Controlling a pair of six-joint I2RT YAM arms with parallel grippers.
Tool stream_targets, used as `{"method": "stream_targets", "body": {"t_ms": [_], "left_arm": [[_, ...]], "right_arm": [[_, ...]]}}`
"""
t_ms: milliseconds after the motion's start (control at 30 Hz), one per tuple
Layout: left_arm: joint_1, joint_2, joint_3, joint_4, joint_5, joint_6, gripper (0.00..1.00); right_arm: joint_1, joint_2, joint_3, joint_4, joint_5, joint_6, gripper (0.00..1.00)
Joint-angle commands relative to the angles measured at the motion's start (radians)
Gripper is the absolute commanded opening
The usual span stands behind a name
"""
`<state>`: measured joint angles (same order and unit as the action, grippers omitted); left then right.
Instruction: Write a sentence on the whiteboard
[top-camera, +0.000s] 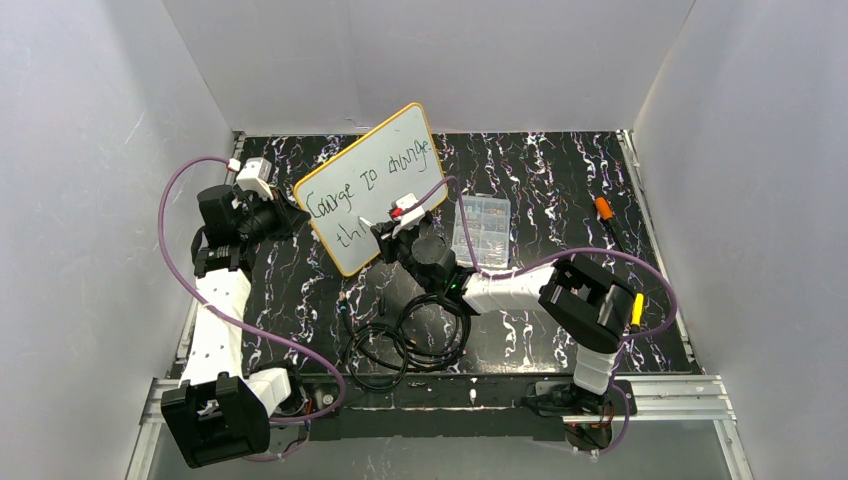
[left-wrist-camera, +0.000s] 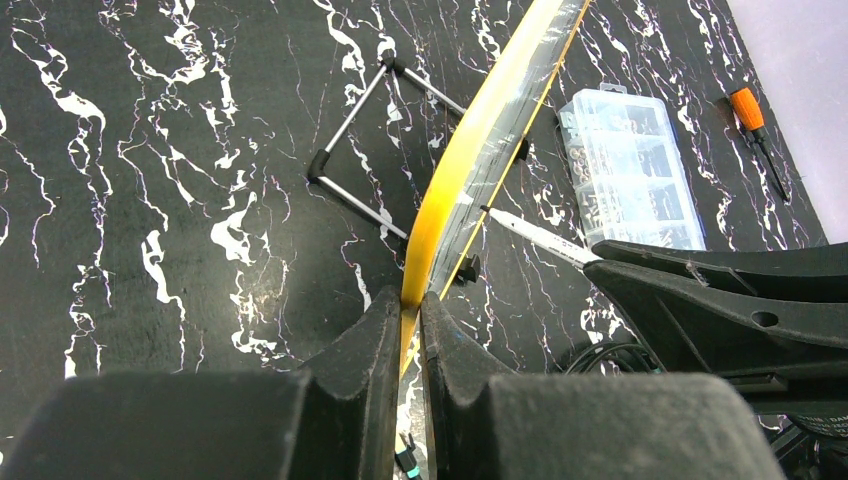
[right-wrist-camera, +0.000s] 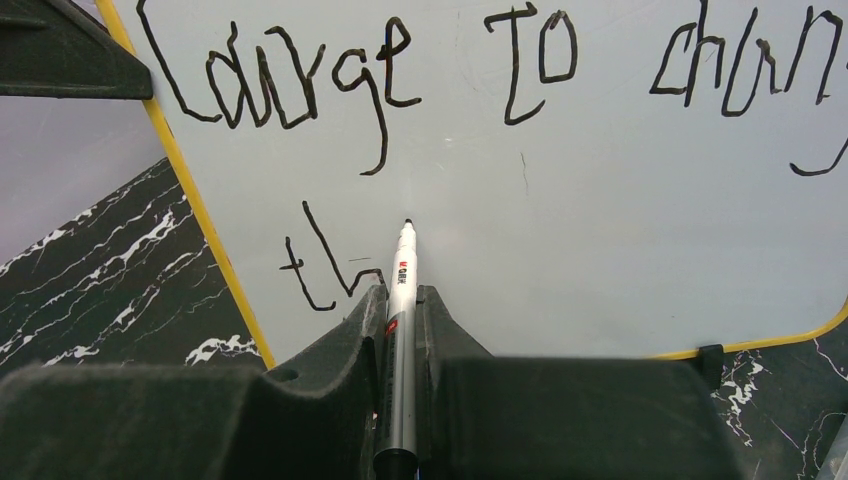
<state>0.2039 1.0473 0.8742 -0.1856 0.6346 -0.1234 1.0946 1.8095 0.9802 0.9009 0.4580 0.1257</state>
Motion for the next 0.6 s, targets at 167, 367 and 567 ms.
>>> {"method": "stream_targets", "body": {"t_ms": [167,367,567], "left_arm": [[-0.003,-0.008,0.011,-0.009,0.034,-0.006,0.0],[-0.003,-0.01,0.011,-0.009,0.035,-0.007,0.0],[-0.004,-0.01,0.011,-0.009,0.038,-0.007,0.0]], "right_arm": [[0.001,-0.064,-0.026,0.056,-0.024,-0.005,0.01],[0.001,-0.207,-0.116,0.018,-0.03,-0.004,0.01],[-0.036,-0.277,-0.134,-0.044,-0.099,-0.006,0.01]]}}
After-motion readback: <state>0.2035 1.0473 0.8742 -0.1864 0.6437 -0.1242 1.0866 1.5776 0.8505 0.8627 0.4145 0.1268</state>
